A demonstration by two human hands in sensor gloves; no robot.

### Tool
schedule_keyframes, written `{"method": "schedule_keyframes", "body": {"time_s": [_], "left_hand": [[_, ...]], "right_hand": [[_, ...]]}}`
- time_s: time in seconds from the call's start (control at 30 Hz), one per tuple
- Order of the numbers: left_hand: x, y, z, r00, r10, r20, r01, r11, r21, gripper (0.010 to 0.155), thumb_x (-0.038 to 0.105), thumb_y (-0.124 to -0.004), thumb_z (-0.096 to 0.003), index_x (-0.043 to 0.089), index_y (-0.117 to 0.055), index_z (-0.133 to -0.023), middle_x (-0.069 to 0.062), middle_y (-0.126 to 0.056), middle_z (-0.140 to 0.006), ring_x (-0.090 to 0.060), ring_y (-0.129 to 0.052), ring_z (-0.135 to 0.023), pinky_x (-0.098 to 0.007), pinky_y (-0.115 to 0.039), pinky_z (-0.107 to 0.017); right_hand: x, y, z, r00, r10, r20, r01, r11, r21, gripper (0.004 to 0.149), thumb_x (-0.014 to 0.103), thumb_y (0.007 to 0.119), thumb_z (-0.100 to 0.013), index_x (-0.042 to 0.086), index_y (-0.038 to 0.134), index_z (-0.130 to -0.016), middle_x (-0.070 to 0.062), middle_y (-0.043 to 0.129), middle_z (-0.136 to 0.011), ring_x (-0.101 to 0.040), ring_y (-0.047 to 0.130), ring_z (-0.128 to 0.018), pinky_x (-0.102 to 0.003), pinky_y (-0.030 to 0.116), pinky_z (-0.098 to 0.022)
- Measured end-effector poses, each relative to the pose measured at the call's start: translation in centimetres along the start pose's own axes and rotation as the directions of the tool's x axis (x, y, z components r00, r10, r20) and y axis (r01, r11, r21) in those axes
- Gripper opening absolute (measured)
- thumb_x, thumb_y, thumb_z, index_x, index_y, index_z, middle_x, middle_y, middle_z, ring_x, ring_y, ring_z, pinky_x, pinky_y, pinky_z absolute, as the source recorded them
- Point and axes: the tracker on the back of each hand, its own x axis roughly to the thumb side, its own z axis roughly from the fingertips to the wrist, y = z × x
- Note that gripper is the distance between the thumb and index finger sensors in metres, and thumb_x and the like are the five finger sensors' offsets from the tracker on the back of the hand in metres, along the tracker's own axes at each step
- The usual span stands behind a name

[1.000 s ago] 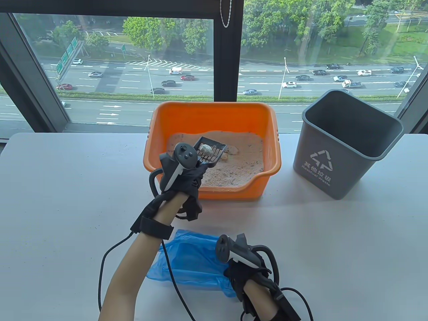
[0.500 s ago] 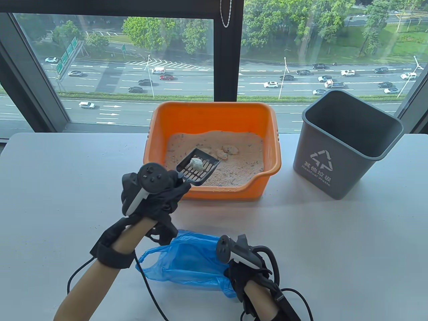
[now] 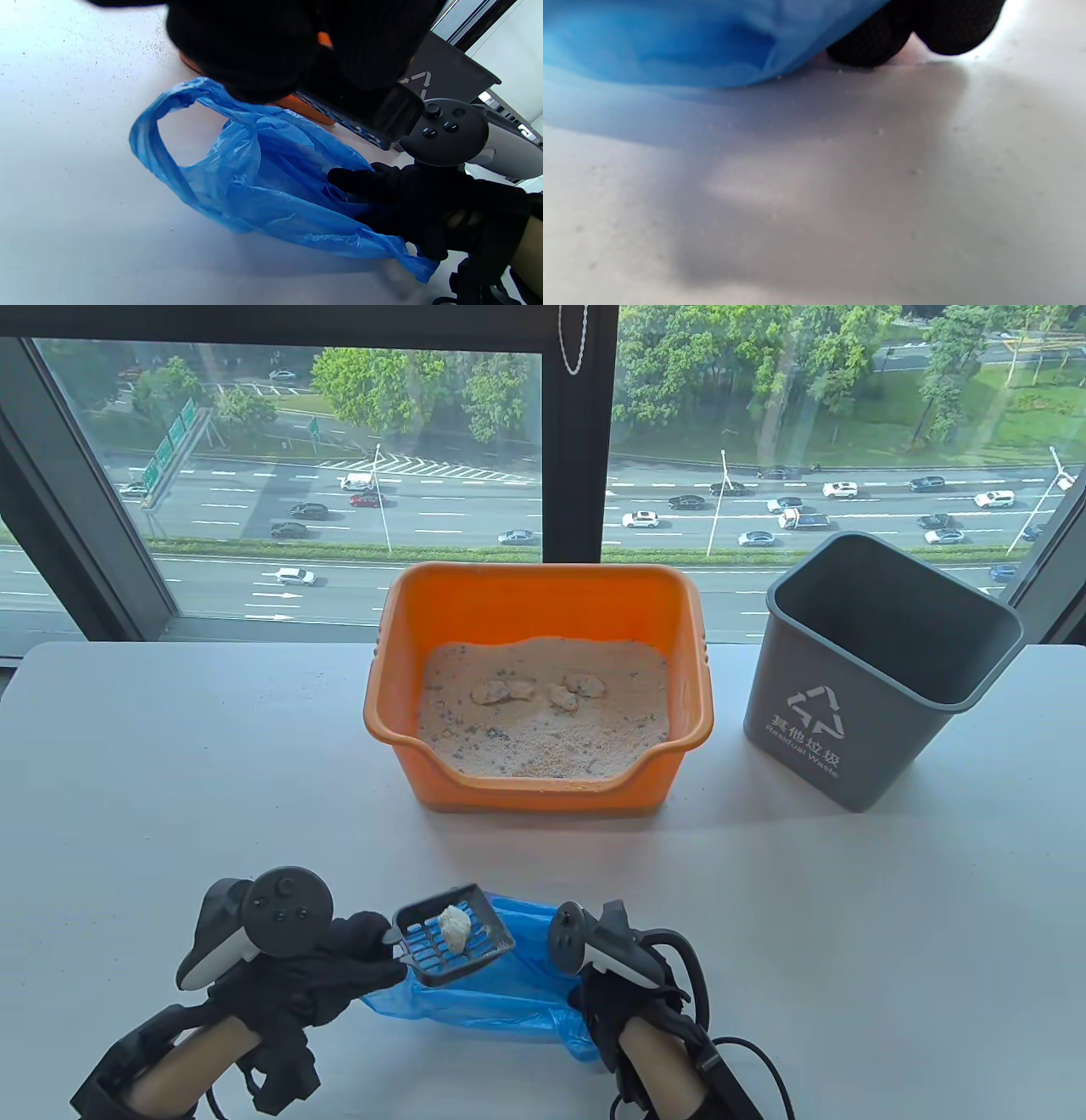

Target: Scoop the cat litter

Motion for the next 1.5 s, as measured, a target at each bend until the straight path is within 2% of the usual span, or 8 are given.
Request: {"method": "schedule_keyframes", "body": {"time_s": [0.2, 0.33, 0.47, 0.67, 0.87, 1.0, 1.23, 1.5], "left_hand": [[2.5, -1.9, -3.3, 0.978, -0.200, -0.055, 0.188, 0.967, -0.171, 0.060, 0.047, -0.086, -0.0473, 0.011, -0.073, -0.093, -0.006, -0.099, -0.065, -0.013, -0.098, -0.023, -0.025, -0.083, -0.014], [5.7, -1.6, -4.7, 0.906, -0.423, -0.020, 0.415, 0.895, -0.164, 0.059, 0.048, -0.092, -0.0439, 0.014, -0.081, -0.091, -0.008, -0.101, -0.069, -0.012, -0.097, -0.018, -0.023, -0.082, -0.009], [7.5, -1.0, -4.8, 0.864, -0.501, -0.049, 0.491, 0.860, -0.141, 0.059, 0.048, -0.092, -0.0440, 0.014, -0.080, -0.091, -0.007, -0.101, -0.070, -0.012, -0.097, -0.018, -0.023, -0.082, -0.009], [5.5, 0.5, -3.1, 0.905, -0.410, -0.113, 0.395, 0.909, -0.133, 0.059, 0.048, -0.091, -0.0442, 0.013, -0.080, -0.091, -0.008, -0.101, -0.069, -0.013, -0.097, -0.019, -0.024, -0.082, -0.009], [2.1, 3.7, 0.7, 0.987, -0.116, -0.112, 0.109, 0.992, -0.065, 0.060, 0.043, -0.087, -0.0479, 0.009, -0.074, -0.095, -0.011, -0.097, -0.072, -0.014, -0.096, -0.024, -0.026, -0.082, -0.013], [1.3, 6.2, 1.1, 0.993, -0.008, -0.121, 0.010, 1.000, 0.020, 0.060, 0.040, -0.085, -0.0499, 0.005, -0.071, -0.097, -0.013, -0.095, -0.075, -0.015, -0.096, -0.026, -0.026, -0.082, -0.014], [4.0, 8.5, -5.4, 0.984, -0.034, -0.176, 0.054, 0.993, 0.108, 0.061, 0.040, -0.082, -0.0516, 0.002, -0.068, -0.097, -0.012, -0.095, -0.074, -0.010, -0.096, -0.023, -0.023, -0.083, -0.011], [8.8, 8.7, -17.3, 0.940, -0.107, -0.325, 0.145, 0.985, 0.097, 0.061, 0.042, -0.080, -0.0524, 0.001, -0.067, -0.097, -0.011, -0.096, -0.074, -0.007, -0.095, -0.021, -0.020, -0.084, -0.009]], "right_hand": [[0.0, 0.0, 0.0, 1.000, 0.000, 0.001, 0.000, 1.000, -0.001, 0.073, 0.036, 0.079, -0.038, 0.025, 0.041, -0.099, -0.022, 0.050, -0.093, -0.019, 0.077, -0.059, -0.043, 0.070, -0.048], [0.0, 0.0, 0.0, 1.000, 0.000, 0.002, 0.000, 1.000, -0.002, 0.073, 0.035, 0.079, -0.038, 0.025, 0.041, -0.099, -0.023, 0.050, -0.093, -0.019, 0.077, -0.059, -0.043, 0.070, -0.048], [0.0, 0.0, 0.0, 1.000, -0.001, 0.003, 0.001, 1.000, -0.001, 0.073, 0.035, 0.079, -0.038, 0.025, 0.041, -0.099, -0.023, 0.050, -0.093, -0.019, 0.077, -0.059, -0.043, 0.070, -0.048], [0.1, 0.0, 0.0, 1.000, -0.003, 0.004, 0.003, 1.000, 0.000, 0.073, 0.035, 0.079, -0.038, 0.025, 0.041, -0.099, -0.023, 0.050, -0.093, -0.019, 0.077, -0.059, -0.043, 0.070, -0.048], [0.1, 0.0, 0.0, 1.000, -0.002, 0.006, 0.002, 1.000, 0.001, 0.073, 0.035, 0.079, -0.038, 0.025, 0.041, -0.099, -0.023, 0.050, -0.092, -0.019, 0.077, -0.059, -0.043, 0.070, -0.048], [0.1, 0.0, 0.0, 1.000, -0.004, 0.006, 0.004, 1.000, 0.001, 0.073, 0.035, 0.079, -0.038, 0.025, 0.041, -0.099, -0.023, 0.050, -0.092, -0.019, 0.077, -0.059, -0.043, 0.070, -0.048], [0.1, 0.1, 0.0, 1.000, -0.002, 0.007, 0.002, 1.000, -0.003, 0.073, 0.035, 0.079, -0.038, 0.025, 0.041, -0.099, -0.023, 0.050, -0.093, -0.018, 0.077, -0.059, -0.042, 0.071, -0.048], [0.1, 0.1, 0.0, 1.000, -0.002, 0.006, 0.002, 1.000, -0.002, 0.073, 0.035, 0.079, -0.038, 0.025, 0.041, -0.099, -0.023, 0.050, -0.092, -0.018, 0.077, -0.059, -0.042, 0.070, -0.048]]}}
